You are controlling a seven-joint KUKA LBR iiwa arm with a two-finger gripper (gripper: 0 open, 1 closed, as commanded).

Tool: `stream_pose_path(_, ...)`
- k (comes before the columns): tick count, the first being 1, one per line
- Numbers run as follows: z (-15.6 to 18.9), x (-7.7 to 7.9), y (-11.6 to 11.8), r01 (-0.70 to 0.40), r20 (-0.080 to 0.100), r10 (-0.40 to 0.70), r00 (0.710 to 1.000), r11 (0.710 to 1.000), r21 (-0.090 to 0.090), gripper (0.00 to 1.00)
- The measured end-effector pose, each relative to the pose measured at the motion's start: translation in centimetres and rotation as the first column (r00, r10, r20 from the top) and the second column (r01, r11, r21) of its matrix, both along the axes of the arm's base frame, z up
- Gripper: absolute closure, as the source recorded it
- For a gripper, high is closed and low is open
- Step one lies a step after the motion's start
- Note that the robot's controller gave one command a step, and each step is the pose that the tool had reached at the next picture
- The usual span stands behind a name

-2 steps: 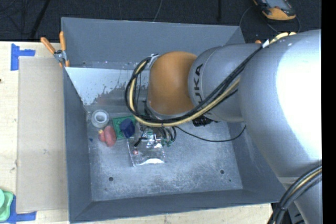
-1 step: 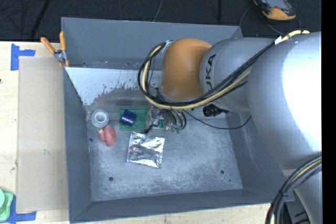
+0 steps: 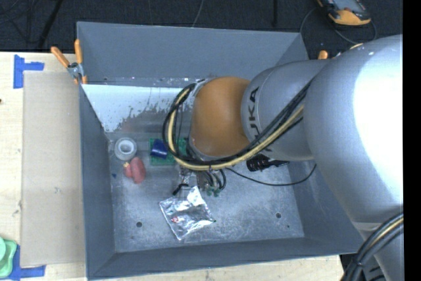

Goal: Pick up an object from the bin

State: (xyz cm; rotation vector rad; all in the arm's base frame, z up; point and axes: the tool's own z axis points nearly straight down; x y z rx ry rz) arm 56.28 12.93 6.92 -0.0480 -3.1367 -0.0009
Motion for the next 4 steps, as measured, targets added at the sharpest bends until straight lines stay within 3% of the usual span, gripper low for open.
stream_pose_path(1,0.0,0.2,-0.2,0.005,0.004,-0.005,1.000,1.000,-0.001,0.00)
stream_pose_path(2,0.3,-7.7,-2.9,-0.322,0.020,0.322,0.946,0.947,-0.002,0.00)
stream_pose_path(3,0.0,-8.0,-3.0,-0.319,0.006,0.319,0.948,0.948,0.000,1.00)
stream_pose_path(4,0.1,-6.4,5.2,-0.209,0.006,0.209,0.978,0.978,0.003,1.00)
